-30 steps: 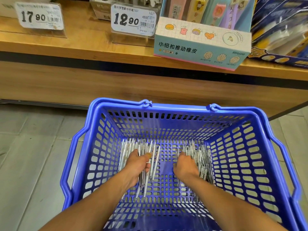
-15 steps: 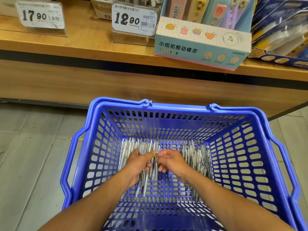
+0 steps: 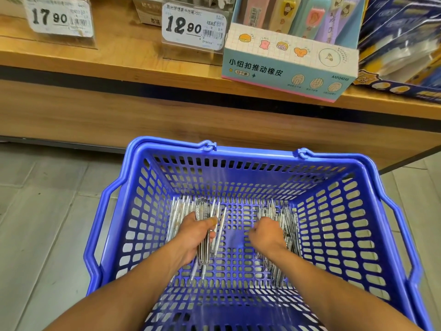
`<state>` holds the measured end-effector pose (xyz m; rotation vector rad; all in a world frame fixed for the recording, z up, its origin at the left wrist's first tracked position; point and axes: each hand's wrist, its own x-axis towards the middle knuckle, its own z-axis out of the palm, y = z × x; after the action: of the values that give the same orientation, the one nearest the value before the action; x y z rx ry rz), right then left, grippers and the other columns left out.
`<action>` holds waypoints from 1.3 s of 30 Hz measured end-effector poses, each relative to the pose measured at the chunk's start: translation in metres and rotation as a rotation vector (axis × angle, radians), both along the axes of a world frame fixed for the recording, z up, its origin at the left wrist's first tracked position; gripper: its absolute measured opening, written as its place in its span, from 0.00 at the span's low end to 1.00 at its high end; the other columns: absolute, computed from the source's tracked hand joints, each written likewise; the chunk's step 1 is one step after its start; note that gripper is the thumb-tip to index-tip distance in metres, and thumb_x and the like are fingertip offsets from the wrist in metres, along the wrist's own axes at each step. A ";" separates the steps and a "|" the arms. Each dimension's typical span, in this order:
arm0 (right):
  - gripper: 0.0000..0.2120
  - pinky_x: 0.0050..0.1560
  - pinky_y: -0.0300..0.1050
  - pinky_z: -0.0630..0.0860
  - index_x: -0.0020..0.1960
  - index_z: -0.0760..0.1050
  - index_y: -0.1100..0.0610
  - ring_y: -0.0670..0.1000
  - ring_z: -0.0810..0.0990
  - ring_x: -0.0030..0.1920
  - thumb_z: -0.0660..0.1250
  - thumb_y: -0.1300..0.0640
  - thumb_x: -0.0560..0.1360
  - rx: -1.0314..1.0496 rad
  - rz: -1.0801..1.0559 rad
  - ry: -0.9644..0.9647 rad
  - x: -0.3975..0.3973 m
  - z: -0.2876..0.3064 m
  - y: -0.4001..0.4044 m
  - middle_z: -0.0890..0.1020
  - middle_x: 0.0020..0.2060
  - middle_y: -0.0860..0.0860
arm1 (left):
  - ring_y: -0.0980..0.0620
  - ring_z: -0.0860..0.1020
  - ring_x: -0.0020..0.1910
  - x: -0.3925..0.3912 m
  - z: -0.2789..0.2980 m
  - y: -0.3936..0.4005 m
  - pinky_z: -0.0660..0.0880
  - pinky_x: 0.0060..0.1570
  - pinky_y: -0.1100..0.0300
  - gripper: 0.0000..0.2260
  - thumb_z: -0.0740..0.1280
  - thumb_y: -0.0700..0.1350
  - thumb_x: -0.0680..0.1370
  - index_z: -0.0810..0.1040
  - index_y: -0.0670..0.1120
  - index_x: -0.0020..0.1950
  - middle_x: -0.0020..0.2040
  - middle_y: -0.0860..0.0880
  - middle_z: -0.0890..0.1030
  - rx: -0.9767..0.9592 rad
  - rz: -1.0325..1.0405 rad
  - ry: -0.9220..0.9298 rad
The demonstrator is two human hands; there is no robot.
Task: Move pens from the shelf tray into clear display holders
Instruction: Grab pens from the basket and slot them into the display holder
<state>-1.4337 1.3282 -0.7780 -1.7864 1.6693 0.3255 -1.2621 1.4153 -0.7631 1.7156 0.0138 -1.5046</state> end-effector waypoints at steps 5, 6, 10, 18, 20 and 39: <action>0.15 0.37 0.44 0.81 0.64 0.69 0.65 0.54 0.83 0.41 0.62 0.61 0.79 -0.148 0.049 0.268 -0.014 -0.013 0.003 0.82 0.43 0.55 | 0.52 0.78 0.35 -0.003 0.002 -0.001 0.73 0.65 0.43 0.38 0.74 0.43 0.75 0.56 0.42 0.79 0.67 0.37 0.76 -0.048 -0.007 -0.007; 0.16 0.35 0.42 0.80 0.65 0.67 0.65 0.54 0.83 0.41 0.61 0.61 0.79 -0.163 0.051 0.292 -0.015 -0.014 0.003 0.82 0.44 0.55 | 0.53 0.78 0.35 -0.003 0.002 -0.001 0.71 0.67 0.40 0.37 0.74 0.43 0.75 0.58 0.41 0.78 0.68 0.37 0.74 -0.058 -0.015 -0.003; 0.11 0.39 0.43 0.81 0.59 0.74 0.62 0.52 0.82 0.41 0.64 0.59 0.79 -0.139 0.117 0.347 -0.015 -0.018 0.000 0.82 0.43 0.54 | 0.52 0.79 0.38 -0.003 0.002 -0.001 0.68 0.69 0.37 0.34 0.74 0.43 0.75 0.62 0.40 0.76 0.69 0.36 0.74 -0.067 -0.046 0.011; 0.13 0.28 0.39 0.75 0.39 0.73 0.56 0.45 0.76 0.27 0.63 0.51 0.79 -0.038 0.044 0.163 -0.013 -0.016 -0.003 0.77 0.30 0.48 | 0.51 0.79 0.40 -0.003 -0.002 0.001 0.66 0.70 0.36 0.34 0.74 0.43 0.75 0.62 0.40 0.77 0.72 0.36 0.71 -0.060 -0.073 0.003; 0.15 0.34 0.40 0.79 0.36 0.73 0.57 0.44 0.73 0.23 0.63 0.53 0.80 0.039 0.022 -0.049 -0.006 -0.009 -0.004 0.75 0.26 0.49 | 0.51 0.80 0.41 -0.003 -0.002 0.001 0.64 0.71 0.36 0.37 0.75 0.46 0.74 0.60 0.41 0.77 0.72 0.36 0.71 -0.066 -0.064 0.000; 0.06 0.31 0.35 0.75 0.43 0.75 0.58 0.46 0.79 0.32 0.66 0.59 0.79 0.037 0.034 -0.034 0.009 -0.010 -0.001 0.79 0.34 0.50 | 0.45 0.82 0.46 0.000 -0.001 -0.001 0.81 0.40 0.53 0.39 0.71 0.39 0.75 0.52 0.46 0.80 0.58 0.38 0.80 -0.027 0.055 0.011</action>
<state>-1.4244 1.3277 -0.7883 -1.7855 1.6005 0.3372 -1.2624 1.4147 -0.7640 1.6724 0.0460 -1.4675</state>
